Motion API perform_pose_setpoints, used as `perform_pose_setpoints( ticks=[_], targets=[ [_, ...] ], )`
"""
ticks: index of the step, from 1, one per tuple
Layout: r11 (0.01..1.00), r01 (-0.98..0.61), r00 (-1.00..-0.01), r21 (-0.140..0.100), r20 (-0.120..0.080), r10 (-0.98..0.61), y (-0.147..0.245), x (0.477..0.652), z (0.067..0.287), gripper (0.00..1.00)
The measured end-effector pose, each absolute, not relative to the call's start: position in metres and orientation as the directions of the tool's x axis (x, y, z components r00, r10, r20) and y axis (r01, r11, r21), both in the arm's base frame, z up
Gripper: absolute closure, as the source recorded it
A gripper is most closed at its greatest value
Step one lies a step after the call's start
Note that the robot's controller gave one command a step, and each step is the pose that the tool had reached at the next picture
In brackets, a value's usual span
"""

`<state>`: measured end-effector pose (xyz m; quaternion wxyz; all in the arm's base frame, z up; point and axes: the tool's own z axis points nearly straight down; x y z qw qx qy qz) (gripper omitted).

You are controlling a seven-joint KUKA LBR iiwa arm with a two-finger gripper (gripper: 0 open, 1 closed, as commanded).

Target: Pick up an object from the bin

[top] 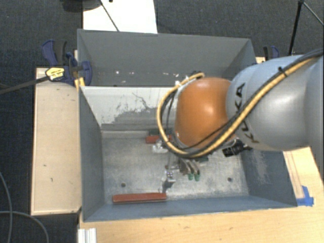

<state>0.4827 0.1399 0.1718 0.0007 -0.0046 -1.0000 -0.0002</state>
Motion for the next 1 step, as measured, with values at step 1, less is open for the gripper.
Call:
perform_pose_setpoints(
  ticks=[1],
  targets=[
    [0.996,-0.088,-0.996,0.002,-0.008,-0.088,0.1494,0.4835,0.1176,0.00]
  ],
)
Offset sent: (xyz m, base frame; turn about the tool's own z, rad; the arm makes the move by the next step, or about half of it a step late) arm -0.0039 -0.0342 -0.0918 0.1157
